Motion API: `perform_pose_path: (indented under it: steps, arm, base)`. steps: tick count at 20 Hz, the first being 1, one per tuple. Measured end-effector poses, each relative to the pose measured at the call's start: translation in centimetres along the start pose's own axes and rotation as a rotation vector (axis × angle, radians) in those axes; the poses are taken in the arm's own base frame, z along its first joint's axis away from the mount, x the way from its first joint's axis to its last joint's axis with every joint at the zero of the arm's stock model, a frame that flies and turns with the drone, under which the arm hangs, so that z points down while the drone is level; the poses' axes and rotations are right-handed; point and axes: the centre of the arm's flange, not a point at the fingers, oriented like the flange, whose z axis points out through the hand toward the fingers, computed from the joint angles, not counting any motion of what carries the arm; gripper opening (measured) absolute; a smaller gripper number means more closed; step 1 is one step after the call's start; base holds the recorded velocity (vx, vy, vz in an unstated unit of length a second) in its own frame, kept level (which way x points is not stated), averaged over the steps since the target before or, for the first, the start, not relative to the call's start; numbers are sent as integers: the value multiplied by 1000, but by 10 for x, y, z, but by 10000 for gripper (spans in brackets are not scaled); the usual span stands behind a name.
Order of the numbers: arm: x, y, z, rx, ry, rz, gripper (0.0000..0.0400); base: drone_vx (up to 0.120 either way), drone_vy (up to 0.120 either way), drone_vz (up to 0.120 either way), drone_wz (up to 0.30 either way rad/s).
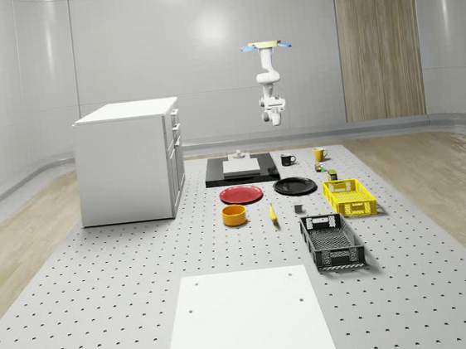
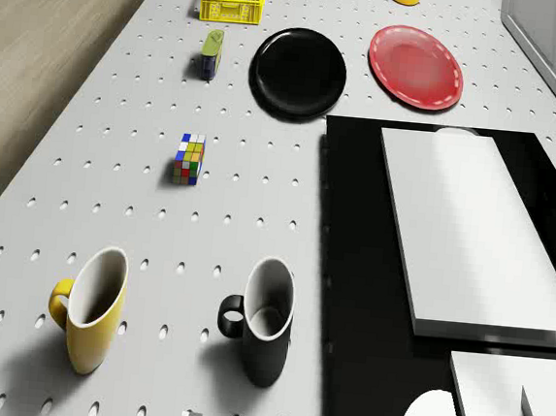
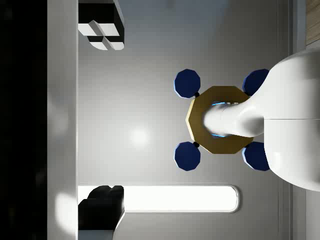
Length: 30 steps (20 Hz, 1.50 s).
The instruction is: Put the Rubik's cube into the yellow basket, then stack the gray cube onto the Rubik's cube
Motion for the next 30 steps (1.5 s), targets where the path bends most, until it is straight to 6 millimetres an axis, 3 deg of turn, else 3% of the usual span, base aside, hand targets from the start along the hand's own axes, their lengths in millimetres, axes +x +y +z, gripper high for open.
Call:
perform_pose_path:
  steps: [8, 13, 16, 30]
  arm:
    - [-2, 2, -56, 4, 4, 0, 400]
    - [-1, 1, -78, 7, 7, 0, 400]
    - [0, 0, -85, 9, 9, 0, 400]
    - [-1, 0, -93, 16, 17, 0, 400]
  base:
    - [0, 0, 0, 0]
    - [0, 0, 0, 0]
    - [93, 13, 0, 0]
    - [120, 120, 0, 0]
